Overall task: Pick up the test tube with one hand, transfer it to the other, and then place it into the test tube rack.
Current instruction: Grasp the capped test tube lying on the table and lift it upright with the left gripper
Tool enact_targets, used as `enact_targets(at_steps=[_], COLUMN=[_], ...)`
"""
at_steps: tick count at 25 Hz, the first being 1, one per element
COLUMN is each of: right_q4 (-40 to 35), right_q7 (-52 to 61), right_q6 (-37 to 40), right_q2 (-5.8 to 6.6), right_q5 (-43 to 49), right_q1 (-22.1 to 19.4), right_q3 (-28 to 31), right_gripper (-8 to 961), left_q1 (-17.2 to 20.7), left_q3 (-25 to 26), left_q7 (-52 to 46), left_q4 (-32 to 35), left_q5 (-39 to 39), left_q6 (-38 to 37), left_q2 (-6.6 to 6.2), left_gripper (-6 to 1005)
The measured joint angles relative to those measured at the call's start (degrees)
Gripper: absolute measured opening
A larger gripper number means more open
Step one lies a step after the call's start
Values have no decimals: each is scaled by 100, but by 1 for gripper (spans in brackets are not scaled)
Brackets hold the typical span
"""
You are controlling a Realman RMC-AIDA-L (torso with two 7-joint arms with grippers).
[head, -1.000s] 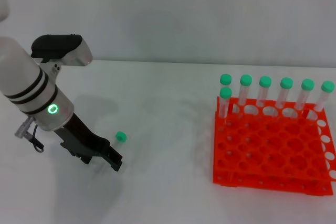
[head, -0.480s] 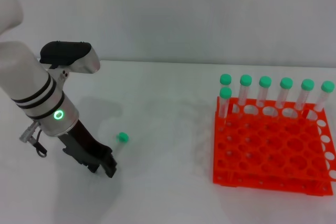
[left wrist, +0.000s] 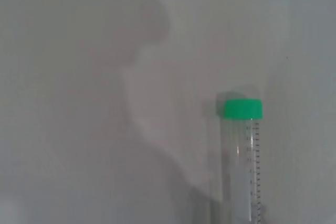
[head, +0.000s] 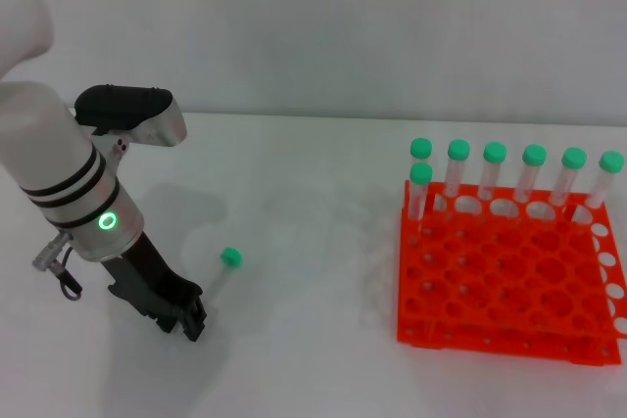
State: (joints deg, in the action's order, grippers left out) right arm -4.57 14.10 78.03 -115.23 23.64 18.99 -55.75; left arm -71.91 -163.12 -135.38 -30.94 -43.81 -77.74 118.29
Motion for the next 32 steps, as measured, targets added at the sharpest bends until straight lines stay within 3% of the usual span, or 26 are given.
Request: enact_targets(at_steps=[14, 19, 25, 32], right_q4=[0, 0, 0, -29], right_q7=[5, 0, 13, 24], right_q6=[5, 2, 13, 54], right_q2=[0, 0, 1, 1], right_q5=[0, 0, 0, 18], right_q1=[32, 37, 34, -9], right_q3=[-5, -8, -32, -39], right_gripper=[337, 338, 339, 340], left_q1=[-19, -20, 87, 444], left_q3=[0, -1, -1, -1], left_q7=[-130, -70, 762, 2404], left_q4=[-34, -99, -627, -595], left_q5=[-221, -92, 1182, 3103], left_q6=[106, 142, 57, -424], left_q2=[-10, -73, -113, -55], left_gripper=[249, 191, 191, 191])
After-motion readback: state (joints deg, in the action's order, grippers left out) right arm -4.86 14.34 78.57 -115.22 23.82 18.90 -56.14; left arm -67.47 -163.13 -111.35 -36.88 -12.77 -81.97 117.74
